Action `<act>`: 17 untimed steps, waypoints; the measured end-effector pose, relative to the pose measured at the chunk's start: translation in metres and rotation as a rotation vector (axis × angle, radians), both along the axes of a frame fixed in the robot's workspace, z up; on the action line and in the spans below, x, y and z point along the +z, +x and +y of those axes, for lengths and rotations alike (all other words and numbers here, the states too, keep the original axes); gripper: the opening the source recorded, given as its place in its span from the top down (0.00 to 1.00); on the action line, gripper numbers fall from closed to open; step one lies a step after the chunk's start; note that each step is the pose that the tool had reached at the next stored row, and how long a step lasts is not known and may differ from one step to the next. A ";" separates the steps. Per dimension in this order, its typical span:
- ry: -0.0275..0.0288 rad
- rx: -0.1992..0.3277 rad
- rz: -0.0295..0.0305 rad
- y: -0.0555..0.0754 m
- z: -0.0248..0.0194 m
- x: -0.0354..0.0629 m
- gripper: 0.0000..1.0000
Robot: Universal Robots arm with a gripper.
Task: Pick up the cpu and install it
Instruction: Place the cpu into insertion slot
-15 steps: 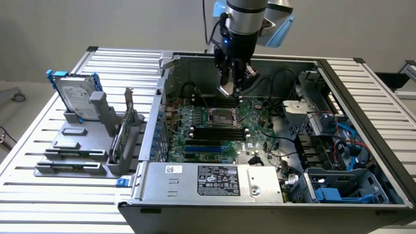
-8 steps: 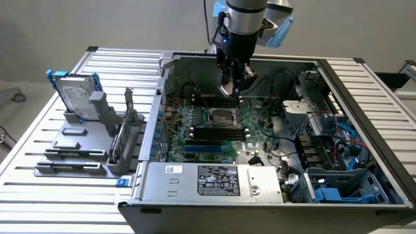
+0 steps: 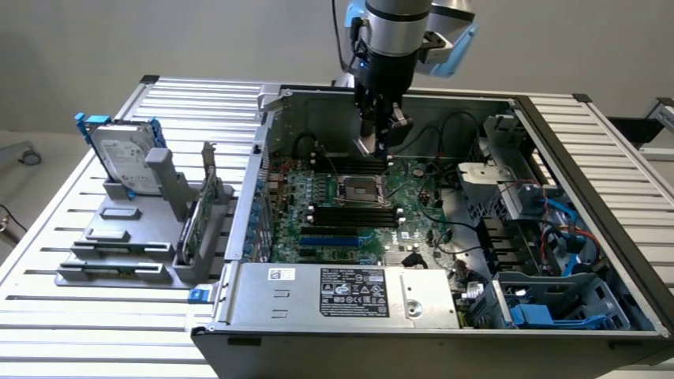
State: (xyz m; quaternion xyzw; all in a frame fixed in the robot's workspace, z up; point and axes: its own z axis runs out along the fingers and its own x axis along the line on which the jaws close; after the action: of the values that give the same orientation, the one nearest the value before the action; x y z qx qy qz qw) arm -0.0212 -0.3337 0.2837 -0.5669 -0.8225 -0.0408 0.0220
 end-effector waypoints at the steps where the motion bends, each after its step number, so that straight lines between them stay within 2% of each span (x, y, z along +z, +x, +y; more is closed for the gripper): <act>1: 0.0003 -0.014 0.0007 0.000 0.0000 0.0000 0.46; 9: 0.0051 -0.124 0.0052 0.000 0.0000 0.0000 0.46; 17: 0.0050 -0.234 0.0115 0.000 0.0000 0.0000 0.46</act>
State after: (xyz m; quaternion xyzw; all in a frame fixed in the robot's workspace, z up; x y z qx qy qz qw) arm -0.0216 -0.3337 0.2837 -0.6590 -0.7506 -0.0419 0.0232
